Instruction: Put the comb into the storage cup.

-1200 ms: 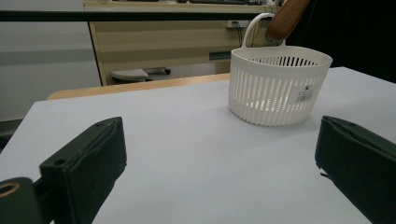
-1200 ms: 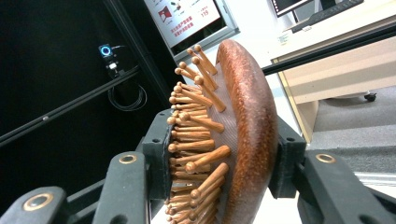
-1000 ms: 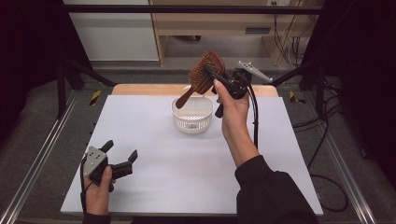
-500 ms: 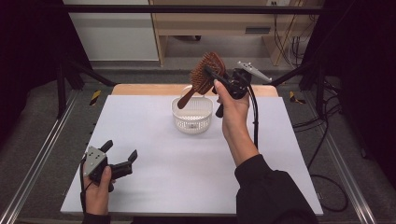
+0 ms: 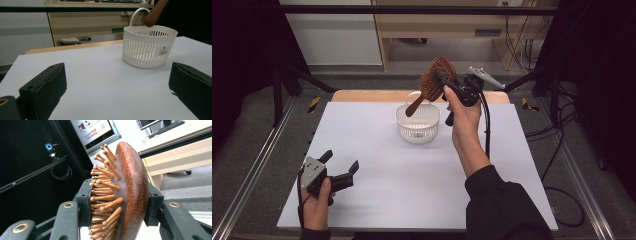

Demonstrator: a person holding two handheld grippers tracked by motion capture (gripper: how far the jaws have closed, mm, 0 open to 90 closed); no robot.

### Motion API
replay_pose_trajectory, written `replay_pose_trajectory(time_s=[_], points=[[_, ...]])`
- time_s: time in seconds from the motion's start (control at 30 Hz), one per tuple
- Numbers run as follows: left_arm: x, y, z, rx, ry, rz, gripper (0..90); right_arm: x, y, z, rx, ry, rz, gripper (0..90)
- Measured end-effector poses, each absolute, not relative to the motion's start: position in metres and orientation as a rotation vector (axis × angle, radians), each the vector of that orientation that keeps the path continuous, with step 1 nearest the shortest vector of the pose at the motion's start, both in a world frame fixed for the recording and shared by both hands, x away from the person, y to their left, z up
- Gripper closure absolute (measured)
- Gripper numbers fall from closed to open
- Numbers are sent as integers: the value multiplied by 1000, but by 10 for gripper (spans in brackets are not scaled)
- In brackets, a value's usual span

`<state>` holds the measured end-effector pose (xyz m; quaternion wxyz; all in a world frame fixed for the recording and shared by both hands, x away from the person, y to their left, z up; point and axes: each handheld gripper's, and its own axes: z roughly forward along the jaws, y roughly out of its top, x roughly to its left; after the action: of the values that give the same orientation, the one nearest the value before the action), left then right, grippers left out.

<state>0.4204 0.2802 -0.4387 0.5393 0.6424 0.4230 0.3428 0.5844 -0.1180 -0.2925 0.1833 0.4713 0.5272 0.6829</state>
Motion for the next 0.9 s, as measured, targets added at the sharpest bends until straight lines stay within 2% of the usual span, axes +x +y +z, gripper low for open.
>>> replay_pose_trajectory(time_s=[0.9], points=[[420,280,-439,1531,1002,817,15,593,-118,-302,1340,1470,1890,521]])
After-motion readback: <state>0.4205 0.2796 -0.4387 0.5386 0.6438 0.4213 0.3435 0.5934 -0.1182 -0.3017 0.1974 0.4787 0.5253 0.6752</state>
